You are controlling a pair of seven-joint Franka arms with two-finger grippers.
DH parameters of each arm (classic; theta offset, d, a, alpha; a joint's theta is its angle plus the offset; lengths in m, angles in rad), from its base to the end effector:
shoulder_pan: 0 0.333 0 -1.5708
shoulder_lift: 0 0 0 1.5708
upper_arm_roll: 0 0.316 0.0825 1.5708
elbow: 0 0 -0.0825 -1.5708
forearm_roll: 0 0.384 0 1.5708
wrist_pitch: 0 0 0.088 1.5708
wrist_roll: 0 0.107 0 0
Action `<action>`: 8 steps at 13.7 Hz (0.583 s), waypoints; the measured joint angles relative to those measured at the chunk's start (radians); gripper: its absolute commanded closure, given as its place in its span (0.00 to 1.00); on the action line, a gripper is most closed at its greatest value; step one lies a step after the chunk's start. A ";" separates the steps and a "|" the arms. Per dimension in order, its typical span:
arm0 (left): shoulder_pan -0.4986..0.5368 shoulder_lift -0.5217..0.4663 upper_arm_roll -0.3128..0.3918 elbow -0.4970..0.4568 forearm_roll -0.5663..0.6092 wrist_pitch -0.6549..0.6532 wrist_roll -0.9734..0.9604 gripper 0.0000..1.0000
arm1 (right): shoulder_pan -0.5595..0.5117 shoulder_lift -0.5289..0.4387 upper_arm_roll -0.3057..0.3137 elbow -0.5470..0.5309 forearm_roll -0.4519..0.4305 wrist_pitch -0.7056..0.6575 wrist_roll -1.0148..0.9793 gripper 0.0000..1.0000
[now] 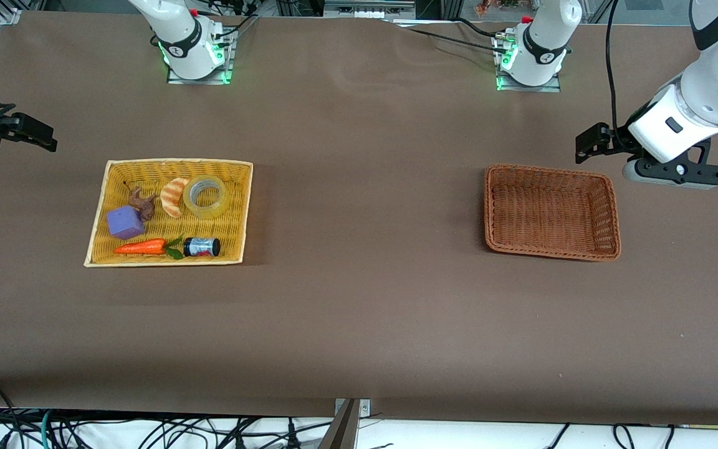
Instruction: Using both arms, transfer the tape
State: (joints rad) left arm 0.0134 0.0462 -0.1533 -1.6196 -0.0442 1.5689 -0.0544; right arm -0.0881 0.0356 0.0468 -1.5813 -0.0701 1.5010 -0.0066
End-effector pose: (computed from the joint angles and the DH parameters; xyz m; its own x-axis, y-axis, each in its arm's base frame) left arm 0.5583 -0.0816 0.5760 0.9914 -0.0854 -0.0988 -0.0812 -0.9956 0.0457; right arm 0.5553 -0.0313 0.5944 0.9925 -0.0391 -0.1159 -0.0314 -0.9972 0.0675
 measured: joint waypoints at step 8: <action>0.000 0.000 0.000 0.000 0.000 -0.001 0.000 0.00 | -0.002 0.014 -0.002 0.014 0.000 0.003 0.000 0.00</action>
State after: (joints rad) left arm 0.0134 0.0458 -0.1534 -1.6196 -0.0442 1.5675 -0.0544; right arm -0.0903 0.0495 0.0446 -1.5674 -0.0701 1.5037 -0.0066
